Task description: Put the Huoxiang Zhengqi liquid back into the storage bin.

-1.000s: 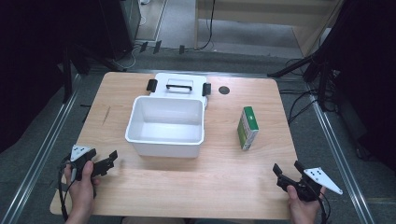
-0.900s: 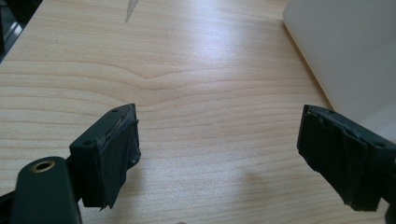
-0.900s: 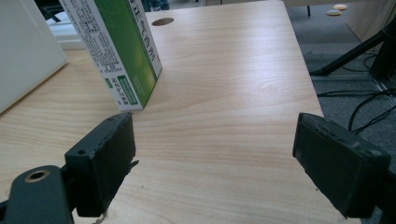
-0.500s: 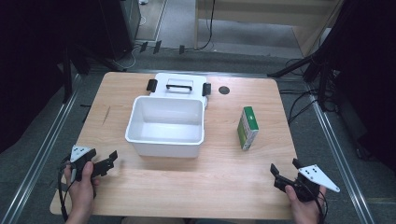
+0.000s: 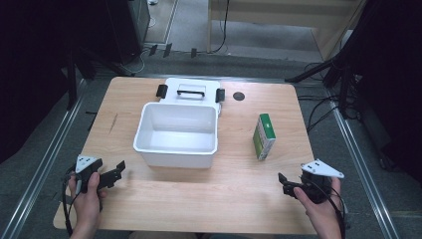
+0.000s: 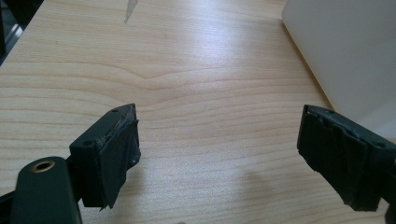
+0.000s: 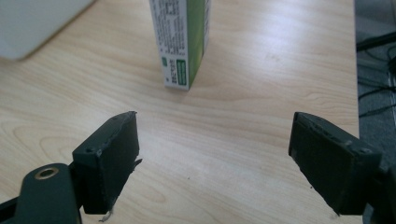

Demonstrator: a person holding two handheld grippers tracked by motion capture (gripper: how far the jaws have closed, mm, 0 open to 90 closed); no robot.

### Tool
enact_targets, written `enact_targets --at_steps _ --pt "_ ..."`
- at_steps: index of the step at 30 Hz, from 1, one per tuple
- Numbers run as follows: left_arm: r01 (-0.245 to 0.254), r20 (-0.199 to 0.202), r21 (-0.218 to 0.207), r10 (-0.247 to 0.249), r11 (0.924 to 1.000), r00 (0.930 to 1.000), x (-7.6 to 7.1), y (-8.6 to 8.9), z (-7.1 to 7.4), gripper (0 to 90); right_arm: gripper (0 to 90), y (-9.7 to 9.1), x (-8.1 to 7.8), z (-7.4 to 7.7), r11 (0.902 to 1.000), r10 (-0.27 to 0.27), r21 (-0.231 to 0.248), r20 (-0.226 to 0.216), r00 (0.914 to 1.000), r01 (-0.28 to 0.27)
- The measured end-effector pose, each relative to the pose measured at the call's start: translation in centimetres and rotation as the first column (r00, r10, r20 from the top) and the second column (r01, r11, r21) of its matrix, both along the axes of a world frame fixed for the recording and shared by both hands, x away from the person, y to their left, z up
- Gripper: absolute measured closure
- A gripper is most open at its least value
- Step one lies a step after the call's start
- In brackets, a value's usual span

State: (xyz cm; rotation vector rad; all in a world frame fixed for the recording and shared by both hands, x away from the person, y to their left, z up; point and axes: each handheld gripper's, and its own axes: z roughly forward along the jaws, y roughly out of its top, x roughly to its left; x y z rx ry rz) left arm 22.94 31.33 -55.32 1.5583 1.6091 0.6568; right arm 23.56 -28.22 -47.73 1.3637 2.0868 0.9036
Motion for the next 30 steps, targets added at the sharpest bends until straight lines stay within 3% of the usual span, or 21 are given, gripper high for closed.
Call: enact_targets --at_steps 5,6,7,8,9,12,16,18,20,22,27,29,30 --pt "0.0 0.001 0.0 0.0 1.0 1.0 0.0 0.0 0.0 13.8 16.4 1.1 1.5 0.9 0.9967 0.002 -0.081 -0.112 0.9938 -0.011" --pt "0.0 0.001 0.0 0.0 1.0 1.0 0.0 0.0 0.0 13.8 16.4 1.1 1.5 0.9 0.9967 0.002 -0.081 -0.112 0.9938 -0.011" --pt "-0.001 0.002 -0.002 0.001 1.0 1.0 0.0 0.0 0.0 13.8 16.2 1.6 2.4 1.6 0.9949 0.008 -0.097 -0.185 0.9827 -0.026" --pt "-0.001 0.002 -0.002 0.001 1.0 1.0 0.0 0.0 0.0 13.8 16.2 1.6 2.4 1.6 0.9949 0.008 -0.097 -0.185 0.9827 -0.026" --pt "-0.001 0.001 -0.003 0.001 1.0 1.0 0.0 0.0 0.0 13.8 16.0 2.0 3.3 2.2 0.9915 0.008 -0.124 -0.253 0.9674 -0.041" --pt "-0.001 0.0 -0.004 0.001 1.0 1.0 0.0 0.0 0.0 13.8 15.0 2.7 4.6 3.0 0.9858 -0.003 -0.159 -0.345 0.9385 -0.055" --pt "-0.002 -0.002 -0.005 0.002 1.0 1.0 0.0 0.0 0.0 13.8 15.0 3.8 6.7 4.2 0.9846 -0.007 -0.157 -0.476 0.8793 -0.077" --pt "-0.001 -0.002 -0.005 0.001 1.0 1.0 0.0 0.0 0.0 13.8 15.0 4.5 7.6 4.7 0.977 -0.021 -0.193 -0.515 0.8567 -0.092" --pt "0.0 -0.003 -0.006 0.0 1.0 1.0 0.0 0.1 0.0 13.8 15.0 5.1 8.3 5.2 0.969 -0.047 -0.229 -0.536 0.843 -0.092" --pt "0.001 -0.004 -0.006 -0.001 1.0 1.0 0.0 0.1 0.0 13.8 15.4 5.6 8.9 5.8 0.9673 -0.058 -0.237 -0.556 0.8289 -0.091" --pt "0.0 -0.003 -0.007 0.0 1.0 1.0 0.0 0.1 0.0 13.8 20.2 6.8 10.3 7.1 0.9694 -0.079 -0.233 -0.598 0.7975 -0.078" --pt "0.0 -0.003 -0.007 0.0 1.0 1.0 0.0 0.1 0.0 13.8 23.4 7.3 10.8 7.7 0.9691 -0.077 -0.232 -0.611 0.7875 -0.085" --pt "0.0 -0.003 -0.007 0.0 1.0 1.0 0.0 0.0 0.0 13.8 23.4 7.3 10.8 7.7 0.9691 -0.077 -0.232 -0.611 0.7875 -0.085"
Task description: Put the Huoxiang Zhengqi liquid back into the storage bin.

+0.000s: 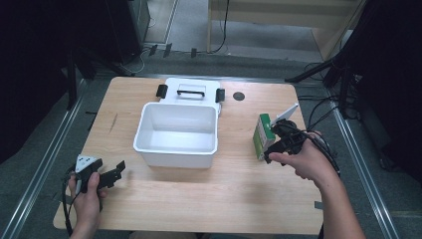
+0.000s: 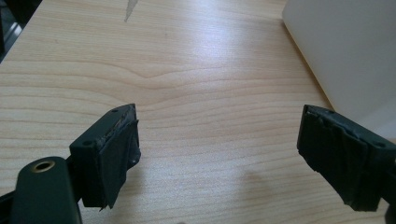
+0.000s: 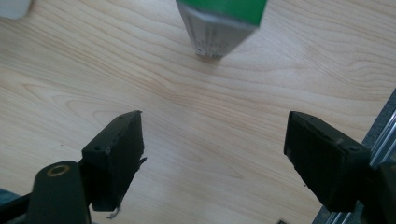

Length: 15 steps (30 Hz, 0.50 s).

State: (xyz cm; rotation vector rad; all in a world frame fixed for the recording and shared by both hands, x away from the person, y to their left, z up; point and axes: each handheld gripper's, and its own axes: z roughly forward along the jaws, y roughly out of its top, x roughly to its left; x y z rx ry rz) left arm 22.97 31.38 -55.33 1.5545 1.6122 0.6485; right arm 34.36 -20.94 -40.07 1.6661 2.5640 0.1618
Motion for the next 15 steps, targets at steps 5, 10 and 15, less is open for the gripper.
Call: enact_targets --at_steps 5,10,15 --pt "0.002 -0.003 0.001 -0.002 1.0 1.0 0.0 0.0 0.0 13.8 28.8 1.2 1.4 0.9 0.9997 -0.019 -0.017 -0.006 0.9998 0.019" --pt "0.0 -0.003 -0.002 0.0 1.0 1.0 0.0 0.0 0.0 13.8 31.7 1.8 2.6 1.1 0.9976 -0.052 -0.047 -0.008 0.9986 0.052" --pt "0.001 -0.003 -0.002 -0.001 1.0 1.0 0.0 0.0 0.0 13.7 29.1 2.4 4.1 1.0 0.9915 -0.08 -0.103 0.004 0.9968 0.08"
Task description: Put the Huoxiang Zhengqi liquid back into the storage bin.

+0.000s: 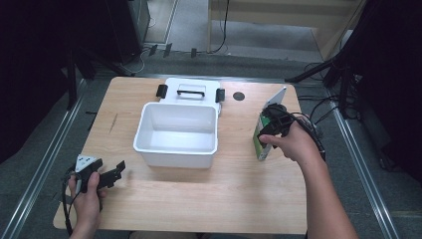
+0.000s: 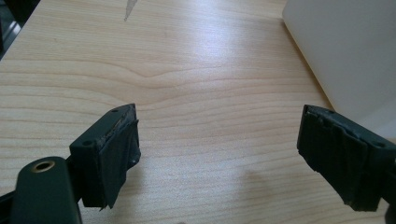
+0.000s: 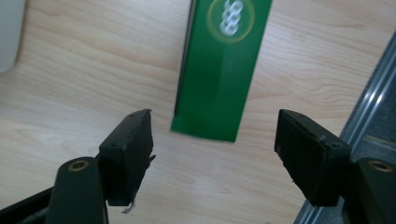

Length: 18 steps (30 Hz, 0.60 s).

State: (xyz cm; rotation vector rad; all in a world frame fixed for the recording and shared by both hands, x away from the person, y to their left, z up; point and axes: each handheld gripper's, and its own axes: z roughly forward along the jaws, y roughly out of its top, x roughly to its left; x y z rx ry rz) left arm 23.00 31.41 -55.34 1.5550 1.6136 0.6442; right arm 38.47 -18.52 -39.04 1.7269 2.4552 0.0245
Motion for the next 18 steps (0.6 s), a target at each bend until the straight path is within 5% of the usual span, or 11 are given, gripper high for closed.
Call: enact_targets --at_steps 10,18 --pt "0.0 -0.001 -0.002 0.0 1.0 1.0 0.0 0.0 0.0 13.8 39.8 0.0 2.2 0.0 0.9975 -0.058 0.04 -0.021 0.9981 0.058" --pt "0.0 -0.001 -0.003 0.0 1.0 1.0 0.0 0.0 0.0 13.8 46.7 0.2 3.9 -0.5 0.9925 -0.111 0.052 0.005 0.9938 0.111"
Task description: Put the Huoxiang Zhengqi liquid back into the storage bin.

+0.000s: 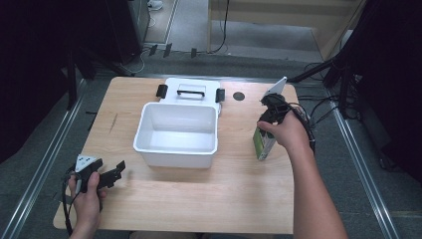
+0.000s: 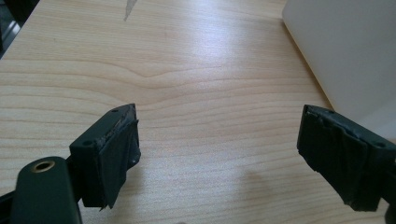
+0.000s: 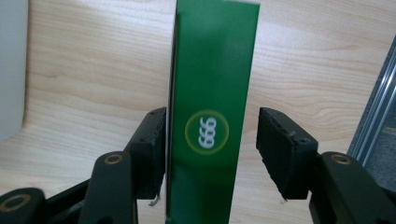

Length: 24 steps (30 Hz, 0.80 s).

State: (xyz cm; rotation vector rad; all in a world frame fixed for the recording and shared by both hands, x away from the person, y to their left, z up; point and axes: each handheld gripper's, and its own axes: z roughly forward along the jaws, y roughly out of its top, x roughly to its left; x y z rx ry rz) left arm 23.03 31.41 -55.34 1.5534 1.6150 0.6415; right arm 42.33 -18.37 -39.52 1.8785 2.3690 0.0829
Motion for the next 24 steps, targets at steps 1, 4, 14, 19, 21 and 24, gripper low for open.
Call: enact_targets --at_steps 1,4,14,19,21,24 --pt "0.001 0.0 0.0 -0.001 1.0 1.0 0.0 0.0 0.0 13.8 48.0 0.1 0.1 0.0 0.9999 -0.008 0.007 0.0 1.0 0.008" --pt "0.001 0.0 0.0 -0.001 1.0 1.0 0.0 0.0 0.0 13.8 51.4 0.4 0.6 -0.4 0.9998 -0.013 0.015 -0.005 0.9999 0.013" --pt "0.002 0.0 -0.003 -0.002 1.0 1.0 0.0 0.0 0.0 13.8 63.9 0.3 0.8 -0.8 0.9985 0.052 0.016 0.013 0.9986 -0.052" --pt "0.001 0.0 -0.002 -0.001 1.0 1.0 0.0 0.0 0.0 13.8 64.4 0.4 0.3 -0.7 0.982 0.188 -0.024 0.032 0.9816 -0.187" --pt "0.001 -0.001 -0.002 -0.001 1.0 1.0 0.0 0.0 0.0 13.8 64.4 0.4 0.0 -0.7 0.96 0.279 -0.042 0.04 0.9596 -0.277" --pt "0.0 -0.001 -0.001 0.0 1.0 1.0 0.0 0.0 0.0 13.8 64.5 0.3 -0.4 -0.6 0.9184 0.395 -0.051 0.053 0.9172 -0.392"
